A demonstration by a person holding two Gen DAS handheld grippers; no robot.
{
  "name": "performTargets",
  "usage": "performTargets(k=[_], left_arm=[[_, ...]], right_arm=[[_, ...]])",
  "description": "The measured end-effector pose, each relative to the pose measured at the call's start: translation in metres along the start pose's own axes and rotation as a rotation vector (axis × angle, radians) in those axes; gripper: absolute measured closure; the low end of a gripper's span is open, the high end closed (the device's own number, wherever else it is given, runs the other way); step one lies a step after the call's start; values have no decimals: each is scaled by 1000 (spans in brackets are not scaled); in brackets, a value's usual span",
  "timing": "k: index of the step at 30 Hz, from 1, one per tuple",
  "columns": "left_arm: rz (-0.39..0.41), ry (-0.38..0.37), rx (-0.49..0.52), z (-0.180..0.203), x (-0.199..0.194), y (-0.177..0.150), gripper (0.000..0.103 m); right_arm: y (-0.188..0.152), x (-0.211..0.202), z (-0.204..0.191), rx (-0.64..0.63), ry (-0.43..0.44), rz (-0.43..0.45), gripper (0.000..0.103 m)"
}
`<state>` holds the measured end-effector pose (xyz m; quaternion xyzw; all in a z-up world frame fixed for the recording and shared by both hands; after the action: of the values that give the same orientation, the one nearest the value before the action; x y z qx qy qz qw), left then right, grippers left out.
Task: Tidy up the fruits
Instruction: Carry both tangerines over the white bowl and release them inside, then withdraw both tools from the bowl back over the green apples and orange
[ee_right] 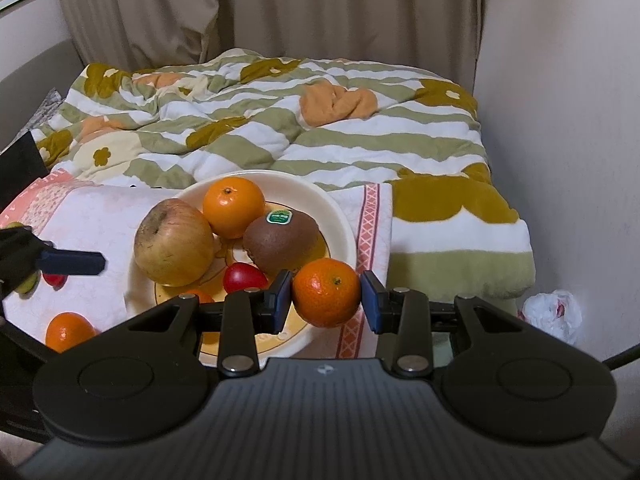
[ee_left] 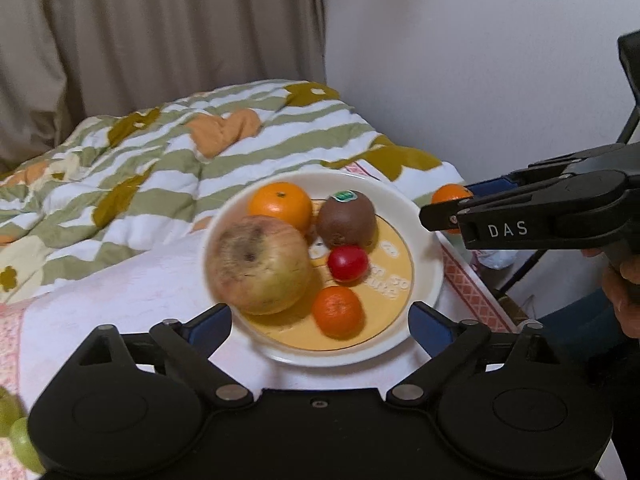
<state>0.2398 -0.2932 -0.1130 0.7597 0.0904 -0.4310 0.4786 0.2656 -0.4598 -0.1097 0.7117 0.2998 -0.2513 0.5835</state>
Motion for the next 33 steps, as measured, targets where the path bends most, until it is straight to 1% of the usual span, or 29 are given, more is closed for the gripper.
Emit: performTargets(k=[6,11,19,22,23,24,25,26,29,33], left_arm=[[9,48,-35,-15,-16,-8,3],[8,76,-71,-27,-24,-14,3],[18,108,-116,-37,-36,-25,3],[18,113,-130,-38,-40,-30,3],[18,115,-134,-39,-42,-31,3],[21,118,-137,-39,-45,-32,3],[23,121,-140,-39,-47,-33,3],[27,125,-142,-39,-50,-34,3],[36,134,-148,-39,-57,-35,3],[53,149,-158,-36,-70,-38,3]], right_arm=[[1,8,-10,-24,41,-14,51],[-3,24,-18,-58,70,-30,51],[-9,44,-20,-129,67,-41,51],[-11,46,-20,-147,66,-40,49],[-12,45,-21,-155,63,-34,41],[-12,42,-21,-161,61,-24,26],[-12,39,-22,-166,58,-12,16],[-12,34,-22,-167,52,3,0],[-11,19,-22,-158,69,54,0],[-11,6,-22,-139,68,54,0]])
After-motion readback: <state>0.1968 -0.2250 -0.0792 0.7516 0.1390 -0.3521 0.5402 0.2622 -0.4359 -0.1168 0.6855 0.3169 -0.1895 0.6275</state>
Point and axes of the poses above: each gripper's, at about its wrist camera, not at the fingertips, and x roughly the way its jaws point, z to its right, y to its top, the point moved 4 cm from there along x, roughly the way its jaws point, and after that the axes turned 12 degrees about x, right-handed, at the moved point
